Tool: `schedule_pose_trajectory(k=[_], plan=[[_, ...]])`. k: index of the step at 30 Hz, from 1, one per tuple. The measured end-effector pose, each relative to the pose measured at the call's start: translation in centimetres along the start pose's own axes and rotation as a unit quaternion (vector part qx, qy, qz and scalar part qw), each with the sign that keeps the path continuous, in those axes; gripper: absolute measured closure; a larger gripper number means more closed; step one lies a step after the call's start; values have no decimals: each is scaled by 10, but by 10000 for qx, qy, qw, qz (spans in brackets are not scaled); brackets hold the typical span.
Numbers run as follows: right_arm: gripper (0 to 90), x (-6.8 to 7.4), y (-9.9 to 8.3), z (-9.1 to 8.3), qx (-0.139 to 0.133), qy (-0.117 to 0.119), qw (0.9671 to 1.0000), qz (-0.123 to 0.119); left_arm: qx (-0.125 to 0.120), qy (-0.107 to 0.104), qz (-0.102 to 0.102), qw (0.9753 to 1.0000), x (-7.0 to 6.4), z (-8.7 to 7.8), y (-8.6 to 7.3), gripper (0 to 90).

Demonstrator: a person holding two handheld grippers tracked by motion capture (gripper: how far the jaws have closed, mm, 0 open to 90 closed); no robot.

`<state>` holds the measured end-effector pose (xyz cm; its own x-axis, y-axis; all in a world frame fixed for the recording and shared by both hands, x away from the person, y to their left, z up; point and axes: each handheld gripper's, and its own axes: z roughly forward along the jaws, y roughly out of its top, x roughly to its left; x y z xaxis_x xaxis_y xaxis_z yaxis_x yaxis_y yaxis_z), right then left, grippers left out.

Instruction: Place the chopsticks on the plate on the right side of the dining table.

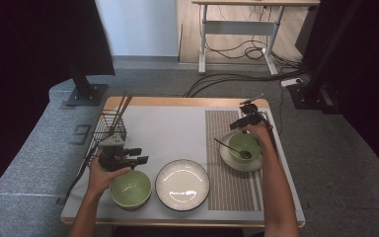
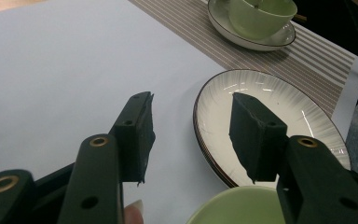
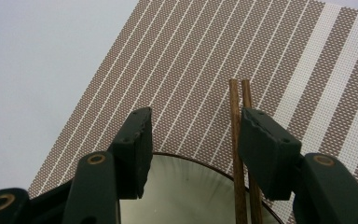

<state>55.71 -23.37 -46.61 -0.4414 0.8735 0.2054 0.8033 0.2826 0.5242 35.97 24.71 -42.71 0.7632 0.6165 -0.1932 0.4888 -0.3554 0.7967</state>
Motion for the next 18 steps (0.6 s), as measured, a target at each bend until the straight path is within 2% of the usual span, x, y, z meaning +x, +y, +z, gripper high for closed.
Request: schedule_pose_trajectory(k=[6,18], plan=[[451,-2,1,-3,-99,-36,9999,36,1,-2,0,10000,0,0,0,496],[450,-4,0,0,-71,-75,9999,95,-4,-3,4,10000,0,0,0,496]])
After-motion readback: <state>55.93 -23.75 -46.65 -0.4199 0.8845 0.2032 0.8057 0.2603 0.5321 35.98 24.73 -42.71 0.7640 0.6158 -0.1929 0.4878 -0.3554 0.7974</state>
